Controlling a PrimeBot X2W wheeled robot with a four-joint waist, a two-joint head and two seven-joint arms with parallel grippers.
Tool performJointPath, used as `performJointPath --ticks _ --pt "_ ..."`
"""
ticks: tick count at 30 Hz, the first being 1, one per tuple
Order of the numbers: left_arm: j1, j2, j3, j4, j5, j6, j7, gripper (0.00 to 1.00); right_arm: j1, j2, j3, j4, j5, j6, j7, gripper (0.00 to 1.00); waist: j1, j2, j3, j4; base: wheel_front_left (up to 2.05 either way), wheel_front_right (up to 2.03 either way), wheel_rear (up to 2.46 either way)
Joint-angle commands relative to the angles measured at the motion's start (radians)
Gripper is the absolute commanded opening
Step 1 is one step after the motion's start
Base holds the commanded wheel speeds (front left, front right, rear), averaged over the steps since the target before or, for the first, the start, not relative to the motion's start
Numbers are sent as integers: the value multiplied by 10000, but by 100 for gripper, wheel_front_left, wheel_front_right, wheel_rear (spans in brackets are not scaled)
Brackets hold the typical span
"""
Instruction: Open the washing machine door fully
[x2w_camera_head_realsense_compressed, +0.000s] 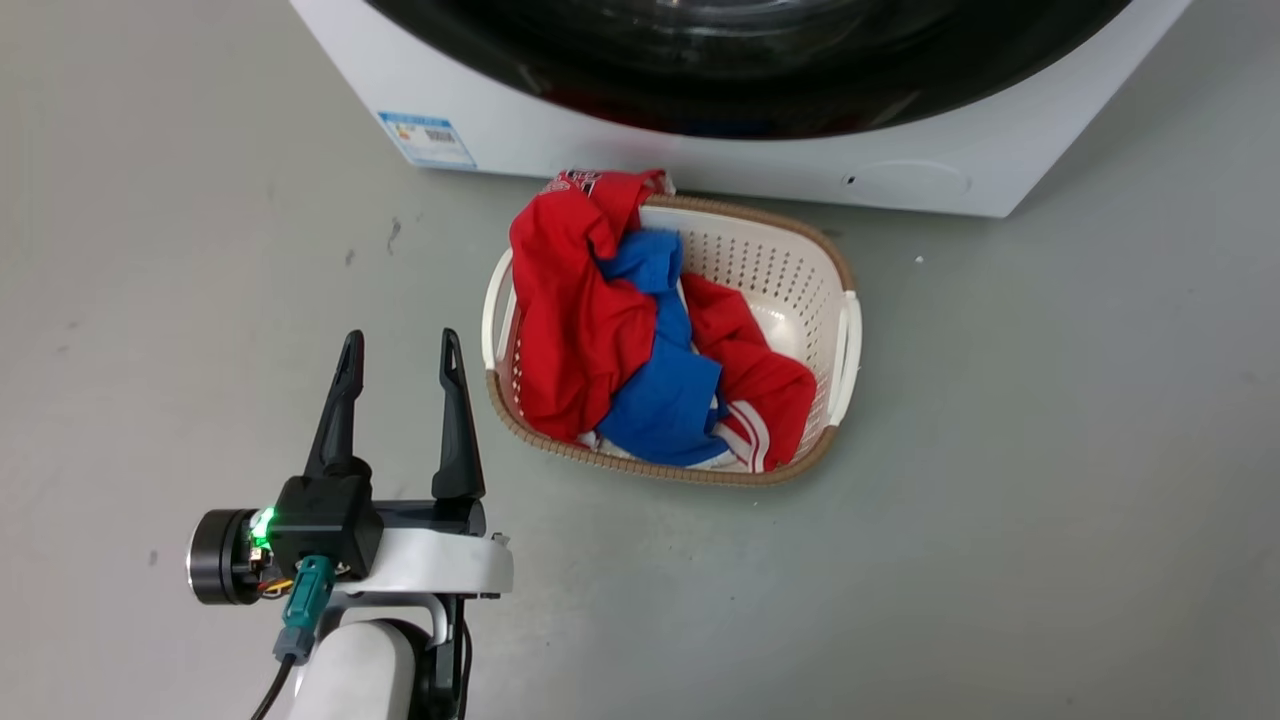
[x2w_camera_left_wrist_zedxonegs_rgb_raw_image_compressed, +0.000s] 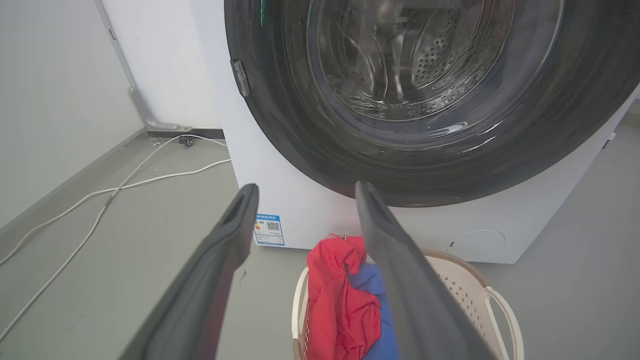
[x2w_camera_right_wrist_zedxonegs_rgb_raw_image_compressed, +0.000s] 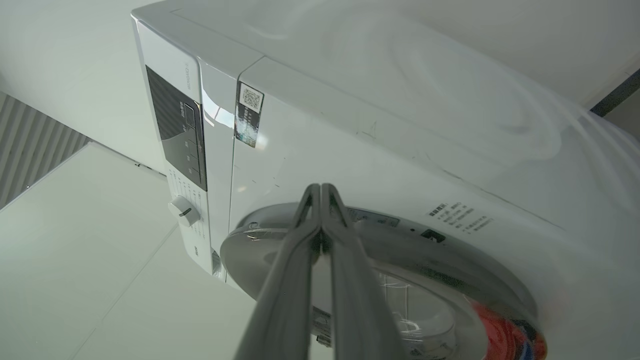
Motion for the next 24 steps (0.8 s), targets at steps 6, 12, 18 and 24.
performJointPath --ticks 6,12,18,24 --pt "-378 -5 -203 -62 -169 145 -28 100 -1828 -684 1139 1003 -747 4 787 0 -2 0 832 357 0 0 0" --pt "-568 -5 -317 -109 -266 196 -28 100 -2905 -848 1938 1570 -1294 4 1324 0 -2 0 1170 495 0 0 0" --pt "-759 -5 -499 -120 -391 278 -28 100 -3987 -1061 2711 2243 -2028 4 2039 0 -2 0 1508 744 0 0 0" --pt "-858 -5 -629 -75 -541 370 -28 100 -4587 -942 3030 2703 -2553 4 2406 0 -2 0 1689 956 0 0 0"
